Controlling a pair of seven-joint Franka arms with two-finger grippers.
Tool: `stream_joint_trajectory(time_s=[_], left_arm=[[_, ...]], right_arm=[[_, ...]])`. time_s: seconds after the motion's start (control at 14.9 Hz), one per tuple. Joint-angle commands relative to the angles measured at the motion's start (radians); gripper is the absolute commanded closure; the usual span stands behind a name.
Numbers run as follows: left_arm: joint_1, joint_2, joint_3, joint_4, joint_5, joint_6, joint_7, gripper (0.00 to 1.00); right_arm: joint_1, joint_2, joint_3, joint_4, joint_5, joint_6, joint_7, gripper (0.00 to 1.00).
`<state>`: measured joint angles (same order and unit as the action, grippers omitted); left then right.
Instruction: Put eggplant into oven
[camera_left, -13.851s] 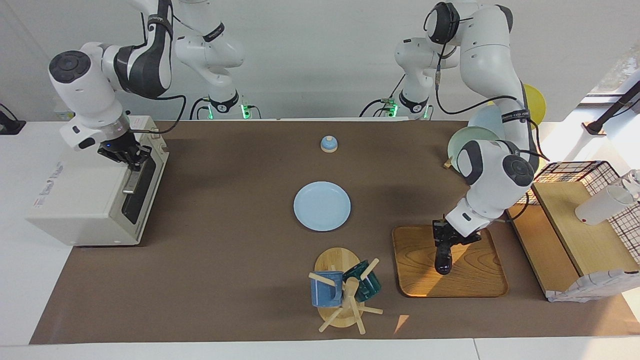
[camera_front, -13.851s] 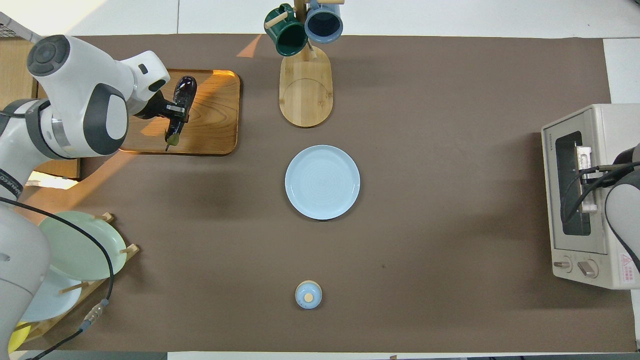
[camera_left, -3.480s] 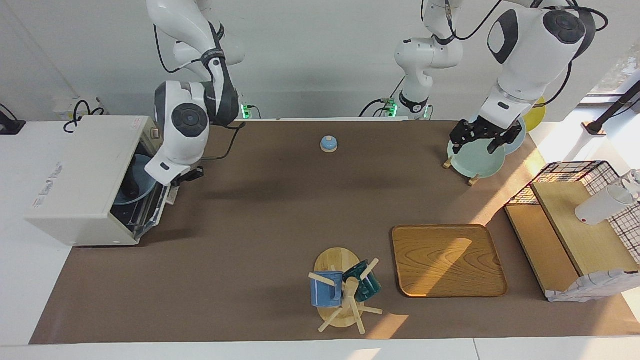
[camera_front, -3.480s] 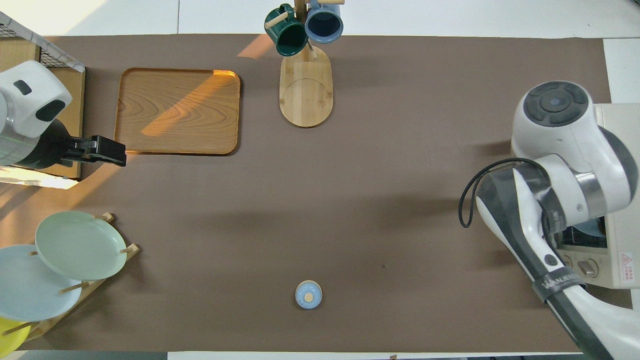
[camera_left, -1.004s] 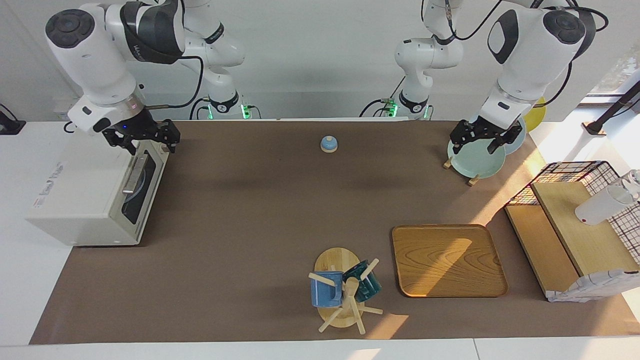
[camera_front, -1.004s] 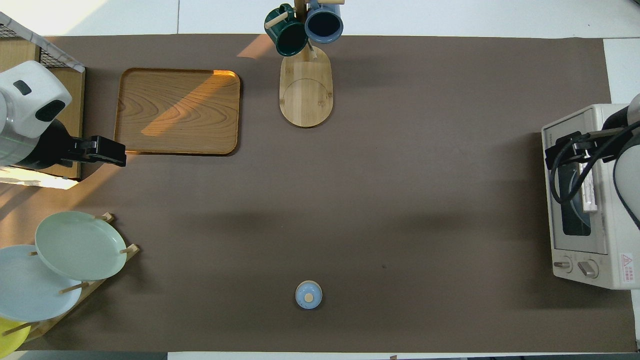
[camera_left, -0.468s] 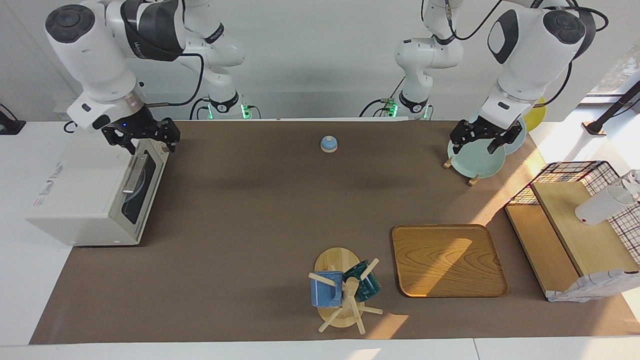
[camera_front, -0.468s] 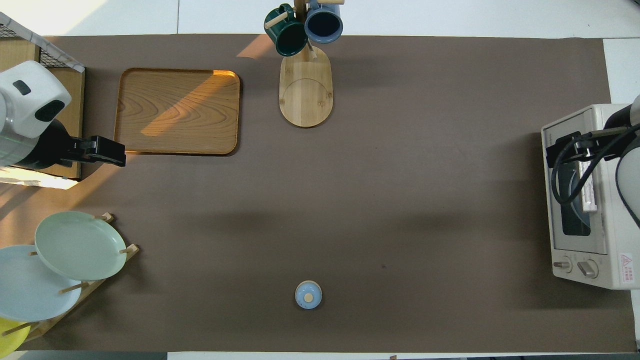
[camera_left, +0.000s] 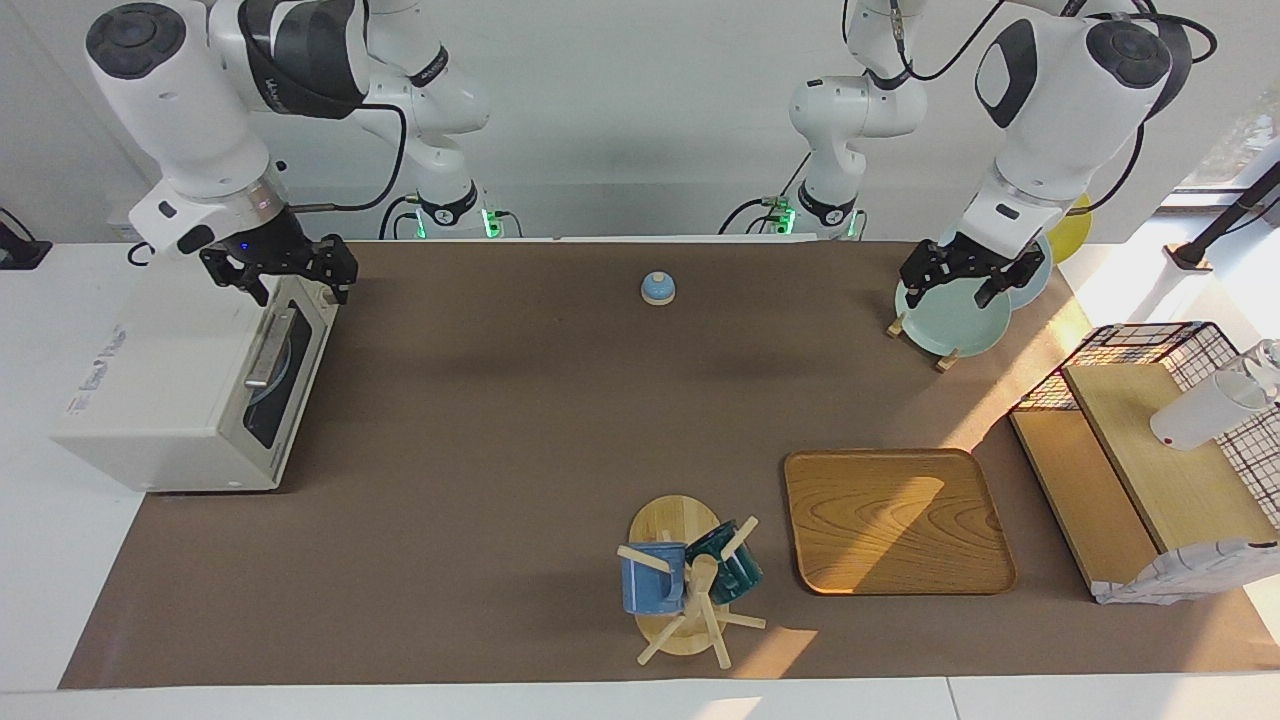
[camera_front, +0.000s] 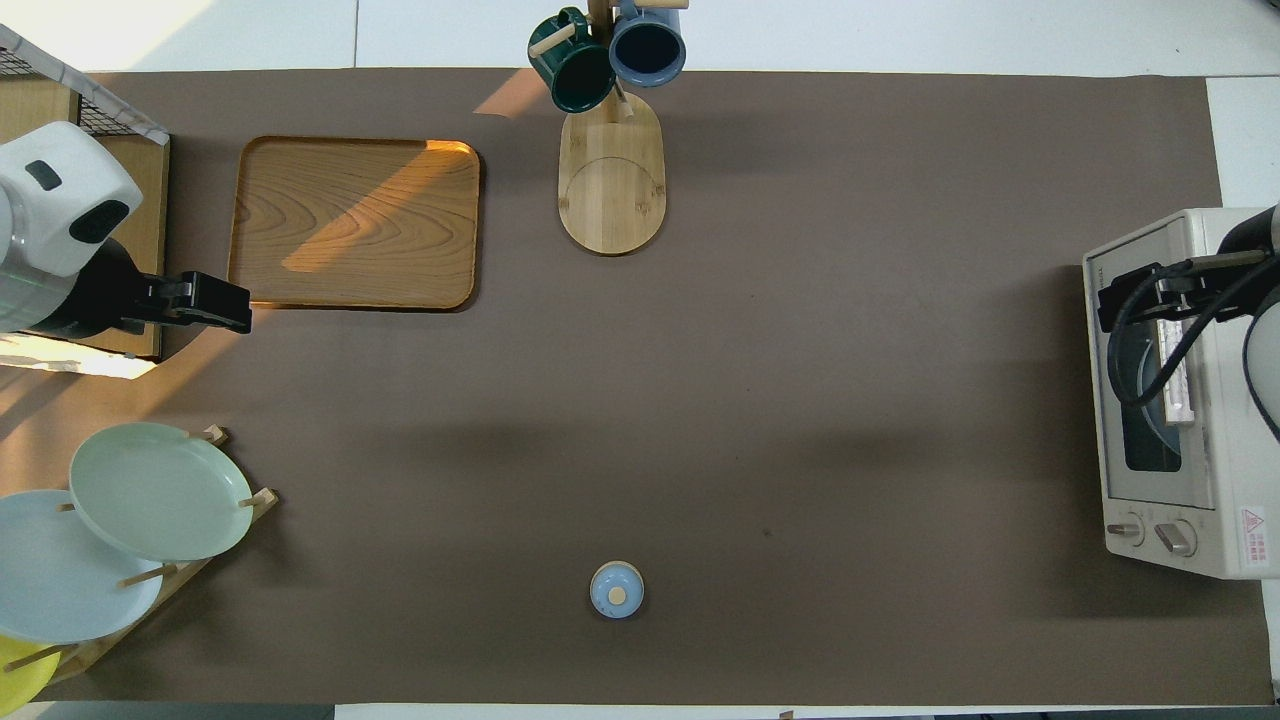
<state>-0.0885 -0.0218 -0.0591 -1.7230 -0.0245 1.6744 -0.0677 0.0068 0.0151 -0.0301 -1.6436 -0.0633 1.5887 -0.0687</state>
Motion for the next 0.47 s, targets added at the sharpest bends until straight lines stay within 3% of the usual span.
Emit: stream_joint_trajectory(time_s=[0.0,0.4], left_arm=[[0.01,-0.029,-0.005,-0.033,-0.012,0.019,0.005,0.0],[0.01,-0.029,-0.005,-0.032,-0.012,0.019,0.005,0.0]], right_arm=[[-0.002,-0.03,0.001,0.013,0.048,-0.004,0.013,0.0],[-0.007,-0.012,-0.004,0.073,0.046,-0.095,0.021,0.0]])
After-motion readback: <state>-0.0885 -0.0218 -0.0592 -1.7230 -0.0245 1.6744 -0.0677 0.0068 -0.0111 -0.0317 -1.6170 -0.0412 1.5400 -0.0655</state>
